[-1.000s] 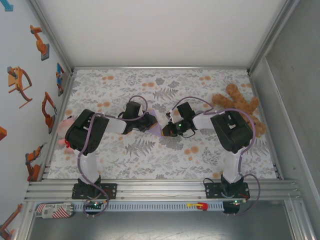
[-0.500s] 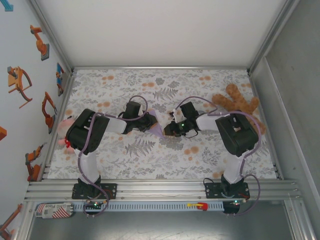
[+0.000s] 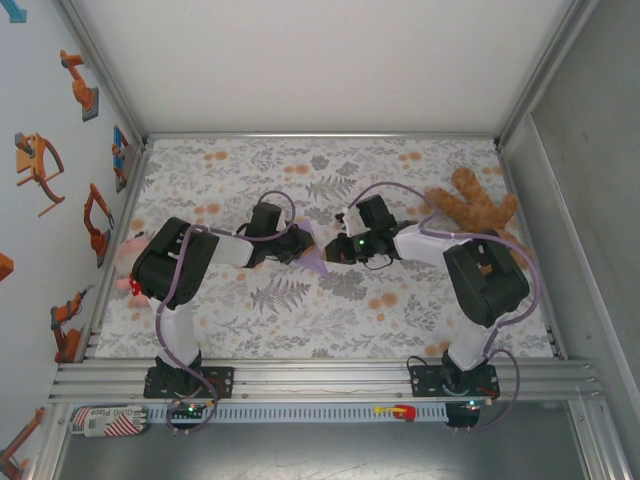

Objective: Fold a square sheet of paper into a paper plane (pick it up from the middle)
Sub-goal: Fourth fold the wing at the center of the table.

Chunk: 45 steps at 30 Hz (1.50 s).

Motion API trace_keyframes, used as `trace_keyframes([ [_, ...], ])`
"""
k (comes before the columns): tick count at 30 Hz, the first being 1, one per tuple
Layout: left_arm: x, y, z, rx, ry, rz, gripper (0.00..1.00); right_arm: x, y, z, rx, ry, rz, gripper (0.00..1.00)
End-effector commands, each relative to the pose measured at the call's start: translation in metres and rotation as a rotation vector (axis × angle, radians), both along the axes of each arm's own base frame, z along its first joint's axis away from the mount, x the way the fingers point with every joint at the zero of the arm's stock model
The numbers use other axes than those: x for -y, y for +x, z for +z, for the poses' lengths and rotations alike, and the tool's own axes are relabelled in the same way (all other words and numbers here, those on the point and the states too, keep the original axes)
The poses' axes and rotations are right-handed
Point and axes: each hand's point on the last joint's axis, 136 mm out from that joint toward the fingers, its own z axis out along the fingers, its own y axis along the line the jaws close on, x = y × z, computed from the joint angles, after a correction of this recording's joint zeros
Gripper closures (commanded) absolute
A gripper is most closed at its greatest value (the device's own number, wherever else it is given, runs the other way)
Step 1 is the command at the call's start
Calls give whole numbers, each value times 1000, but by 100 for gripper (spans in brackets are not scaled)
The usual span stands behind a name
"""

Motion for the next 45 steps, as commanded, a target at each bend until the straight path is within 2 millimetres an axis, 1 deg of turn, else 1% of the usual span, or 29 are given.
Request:
trace_keyframes([
  [1,-10,-5,-20,-64,65,10,85,-14,1,-4,14,-41,14,94],
  [6,-13,-8,-25,-107,109,8,86,-21,3,-16,13,-103,21,98],
  [10,-14,-12,-28,-131,162,-5,86,-24,4,-27,-1,-142,22,100],
  [18,-15,-14,-32,-154,210,-17,86,-21,7,-41,-24,-192,6,100],
  [27,-18,-15,-38,-176,231,-9,86,-16,3,-50,-44,-215,2,100],
  [37,-28,-20,-49,-236,304,16,86,-14,0,-50,-47,-228,9,100],
  [42,-33,-23,-56,-280,347,26,86,-16,2,-35,-17,-205,19,100],
  [45,-36,-25,-60,-302,365,36,86,-20,1,-29,-11,-188,29,100],
])
